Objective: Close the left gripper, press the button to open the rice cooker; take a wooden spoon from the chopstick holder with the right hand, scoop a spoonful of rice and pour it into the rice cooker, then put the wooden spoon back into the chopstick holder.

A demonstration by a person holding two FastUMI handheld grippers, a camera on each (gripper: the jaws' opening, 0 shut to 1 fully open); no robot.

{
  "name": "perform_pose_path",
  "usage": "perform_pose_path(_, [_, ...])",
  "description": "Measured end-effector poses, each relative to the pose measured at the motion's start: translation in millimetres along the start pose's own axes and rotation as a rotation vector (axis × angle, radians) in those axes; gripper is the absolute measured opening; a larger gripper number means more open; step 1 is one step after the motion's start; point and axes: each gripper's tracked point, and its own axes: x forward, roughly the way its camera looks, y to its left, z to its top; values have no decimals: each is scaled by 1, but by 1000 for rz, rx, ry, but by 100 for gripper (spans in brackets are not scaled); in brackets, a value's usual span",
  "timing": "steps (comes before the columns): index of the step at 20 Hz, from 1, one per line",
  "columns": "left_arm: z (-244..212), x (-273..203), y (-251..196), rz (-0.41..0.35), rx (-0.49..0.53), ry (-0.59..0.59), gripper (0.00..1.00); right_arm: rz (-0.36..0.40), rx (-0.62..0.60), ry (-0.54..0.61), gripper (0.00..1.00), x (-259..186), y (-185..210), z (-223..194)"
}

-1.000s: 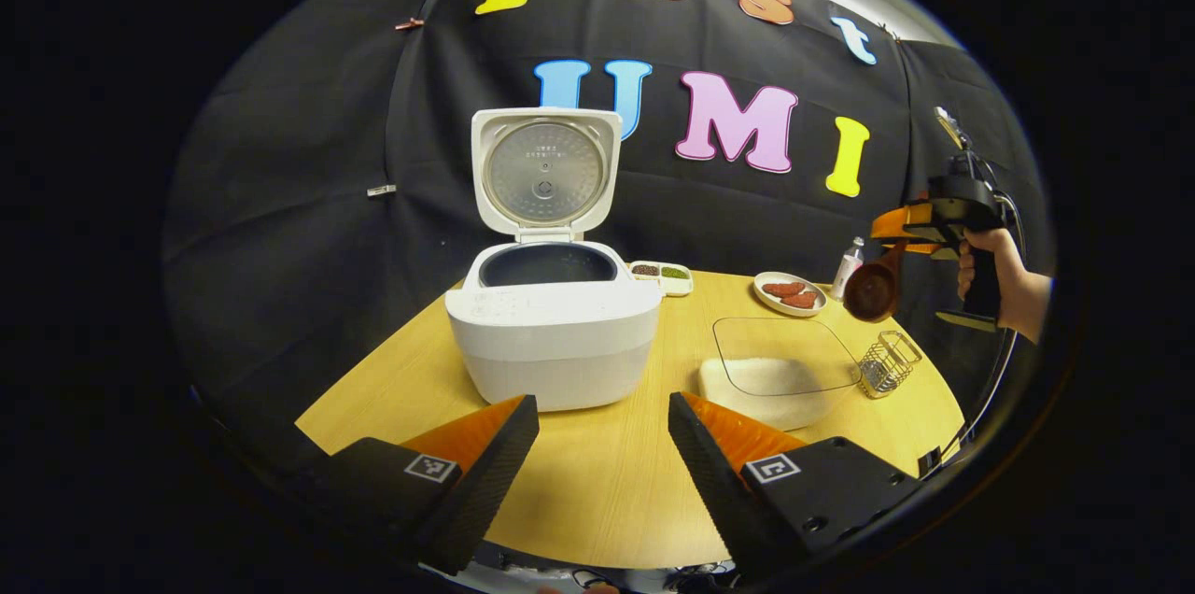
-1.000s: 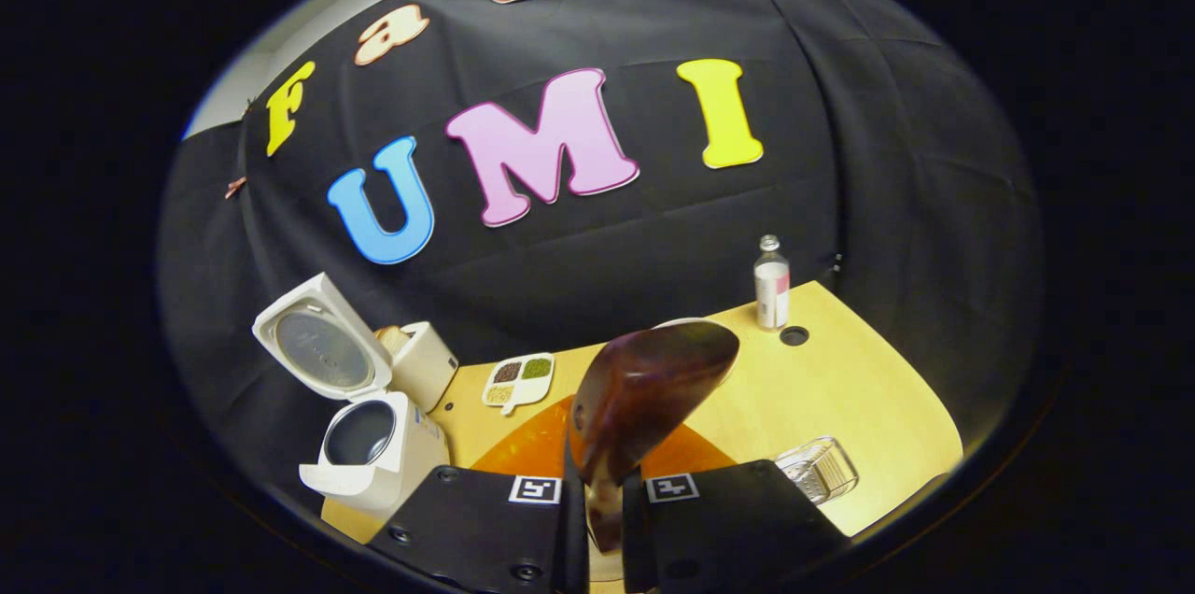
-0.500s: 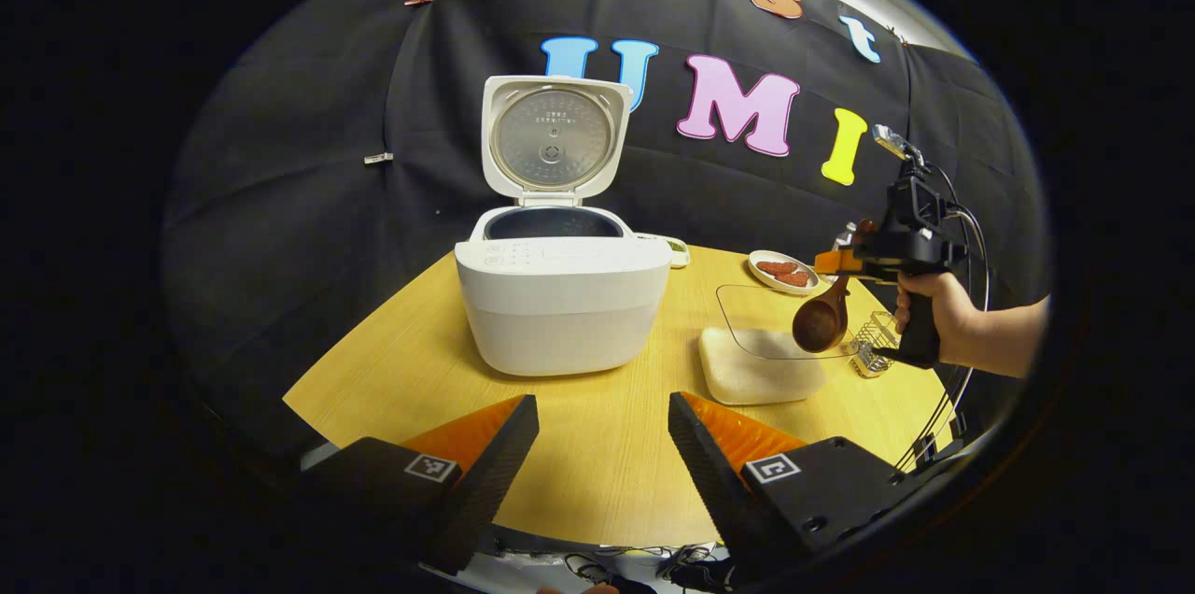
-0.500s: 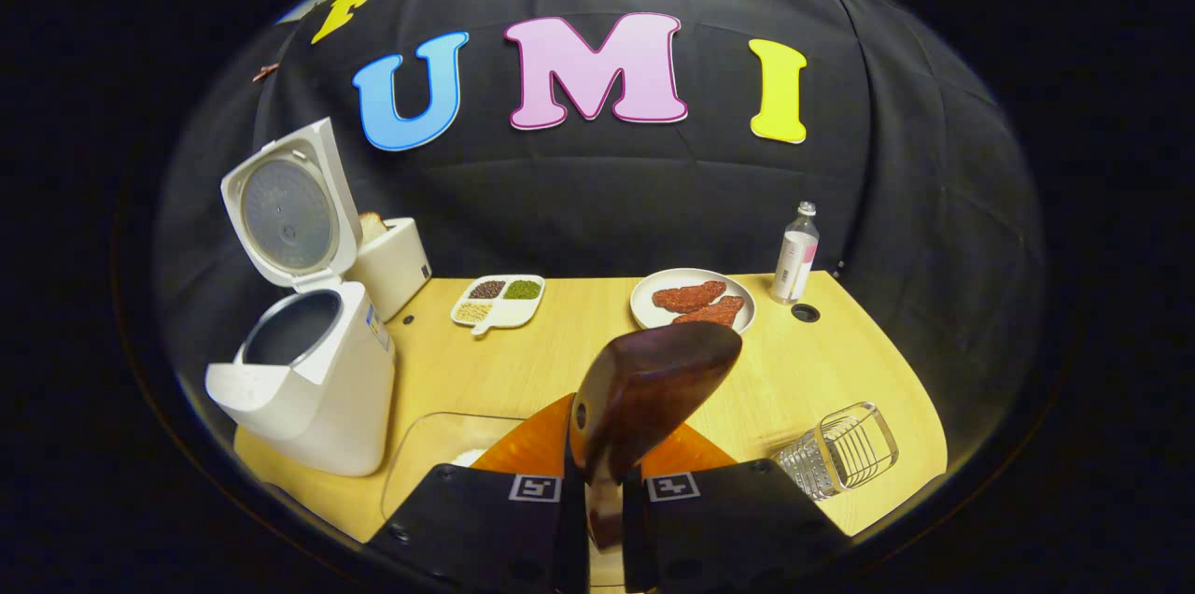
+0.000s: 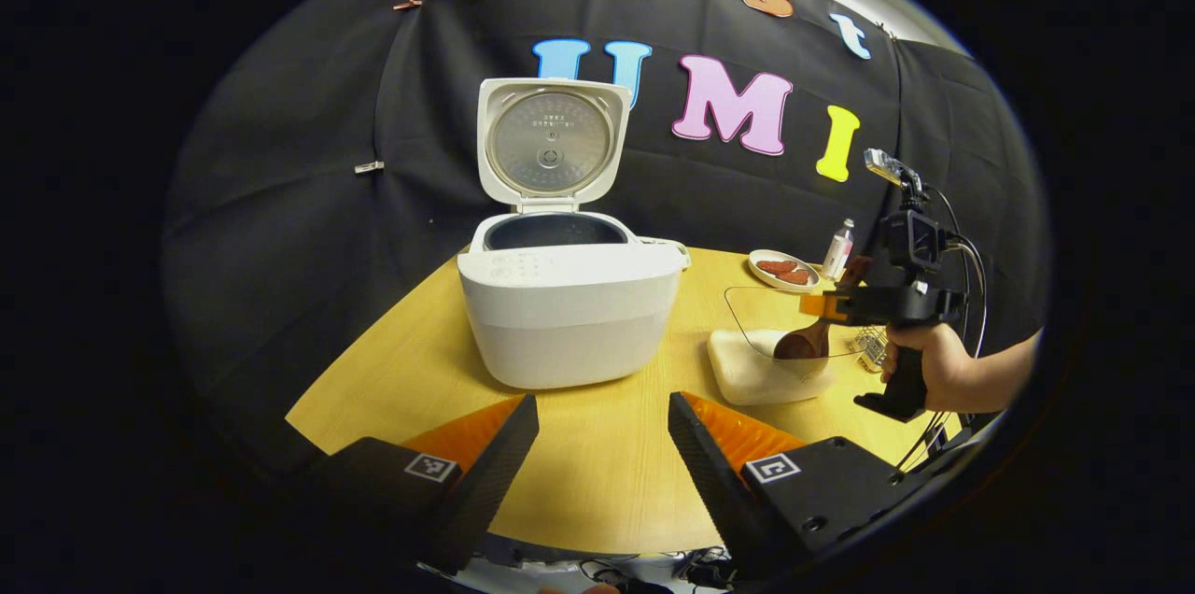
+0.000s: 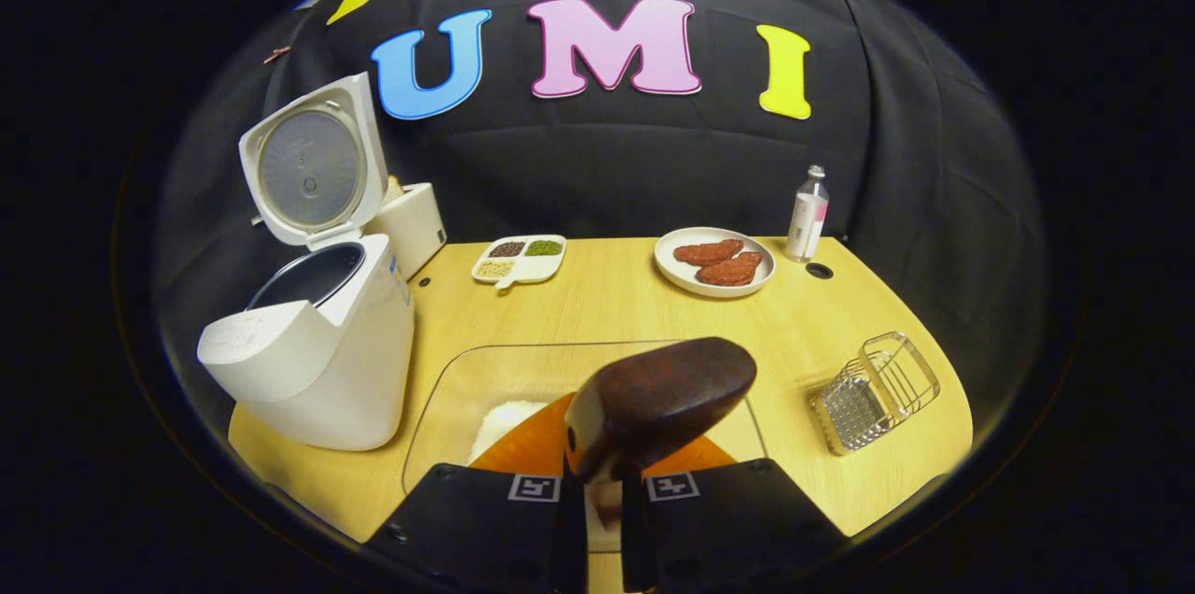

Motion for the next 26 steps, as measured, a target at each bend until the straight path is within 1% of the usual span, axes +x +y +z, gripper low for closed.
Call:
perform_pose_path(4, [-1,1,1,-2,-14,-2,97,9,27,36,19,-8,22,-8])
perform_pose_path(7, [-3,-2,3,-4,-19,1,96,-11,103,70,19,-7,24,-10])
perform_pose_path(9, [-7,-4,5,-1,-27,5,97,-23,196,101,18,-5,21,-12])
perform_pose_path(11, [-12,-4,8,5,-42,14,96,-28,329,134,19,-4,19,-13])
perform_pose_path(12, [-14,-4,10,7,-51,20,96,-22,401,153,14,-4,20,-13])
perform_pose_path(13, [-16,-5,12,10,-61,24,96,-20,462,170,14,-3,19,-14])
perform_pose_path(17, [-18,-4,19,24,-80,32,96,-18,631,213,14,-5,11,-17])
perform_pose_path(20, [-14,-4,22,32,-78,28,96,-7,786,216,14,-8,4,-11])
perform_pose_path(22, [-13,-3,21,28,-79,26,96,-4,861,220,14,-13,-4,-10])
perform_pose_path(23, [-11,-2,20,26,-76,26,97,-9,879,218,14,-14,-10,-10])
perform_pose_path(24, [-11,-2,18,23,-71,25,96,-21,892,215,14,-15,-19,-11])
perform_pose_path(26, [-8,-2,13,17,-56,21,96,-45,965,200,14,-20,-36,-6])
